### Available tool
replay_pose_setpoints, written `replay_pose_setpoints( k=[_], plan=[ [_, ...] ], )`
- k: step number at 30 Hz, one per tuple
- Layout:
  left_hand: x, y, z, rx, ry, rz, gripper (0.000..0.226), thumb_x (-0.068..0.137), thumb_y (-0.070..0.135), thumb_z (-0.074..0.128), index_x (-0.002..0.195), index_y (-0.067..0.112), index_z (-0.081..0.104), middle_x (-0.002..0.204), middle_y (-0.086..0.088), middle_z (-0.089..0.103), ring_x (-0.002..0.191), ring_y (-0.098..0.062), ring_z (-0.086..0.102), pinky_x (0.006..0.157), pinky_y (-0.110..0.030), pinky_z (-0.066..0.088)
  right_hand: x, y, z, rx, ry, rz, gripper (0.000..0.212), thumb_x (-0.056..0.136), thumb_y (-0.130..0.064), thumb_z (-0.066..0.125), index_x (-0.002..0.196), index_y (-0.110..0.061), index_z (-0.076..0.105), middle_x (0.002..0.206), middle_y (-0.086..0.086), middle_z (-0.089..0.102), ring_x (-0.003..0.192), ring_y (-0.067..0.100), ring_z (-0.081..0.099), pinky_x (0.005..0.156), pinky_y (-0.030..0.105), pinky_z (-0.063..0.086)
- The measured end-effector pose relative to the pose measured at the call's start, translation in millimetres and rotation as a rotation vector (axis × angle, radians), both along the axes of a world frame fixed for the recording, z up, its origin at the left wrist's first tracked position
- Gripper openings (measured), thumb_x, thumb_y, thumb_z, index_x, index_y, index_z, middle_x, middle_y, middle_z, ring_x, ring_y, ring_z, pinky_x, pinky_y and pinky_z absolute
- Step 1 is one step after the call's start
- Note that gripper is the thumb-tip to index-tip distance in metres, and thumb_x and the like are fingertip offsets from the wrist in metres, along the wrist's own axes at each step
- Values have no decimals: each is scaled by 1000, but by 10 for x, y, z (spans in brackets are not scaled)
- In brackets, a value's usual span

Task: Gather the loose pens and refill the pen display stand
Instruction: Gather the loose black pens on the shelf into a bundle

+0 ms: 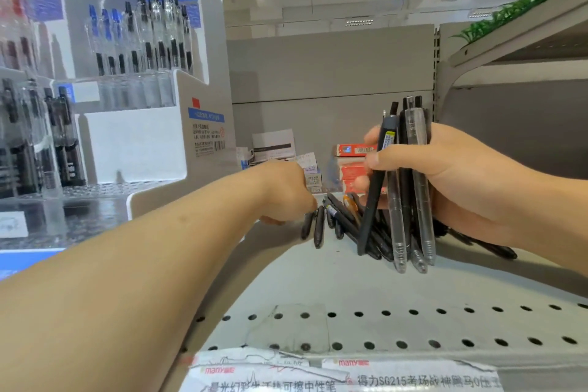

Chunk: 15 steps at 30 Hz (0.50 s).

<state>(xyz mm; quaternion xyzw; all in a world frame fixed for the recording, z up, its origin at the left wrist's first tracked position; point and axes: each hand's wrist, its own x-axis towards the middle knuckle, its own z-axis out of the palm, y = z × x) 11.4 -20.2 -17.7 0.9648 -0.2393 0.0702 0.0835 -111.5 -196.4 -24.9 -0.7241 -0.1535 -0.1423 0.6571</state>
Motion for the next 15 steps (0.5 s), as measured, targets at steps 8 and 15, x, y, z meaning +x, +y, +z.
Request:
replay_pose_setpoints(
  k=[8,15],
  plan=[
    [-45,-59,8,-2,-19,39,17,88,25,65,78,12,63,69,-4,69,59,-19,68,53,-26,56,23,-38,8,-42,-23,23,53,63,-19,79,115,-24,67,86,10,77,79,22,76,68,32,62],
    [-381,24,270,-784,163,-345,10,92,20,64,100,16,70,80,4,75,66,-13,74,60,-30,62,-5,-42,39,-67,17,91,47,79,-8,75,122,-18,60,89,16,75,81,27,74,72,33,60]
  ],
)
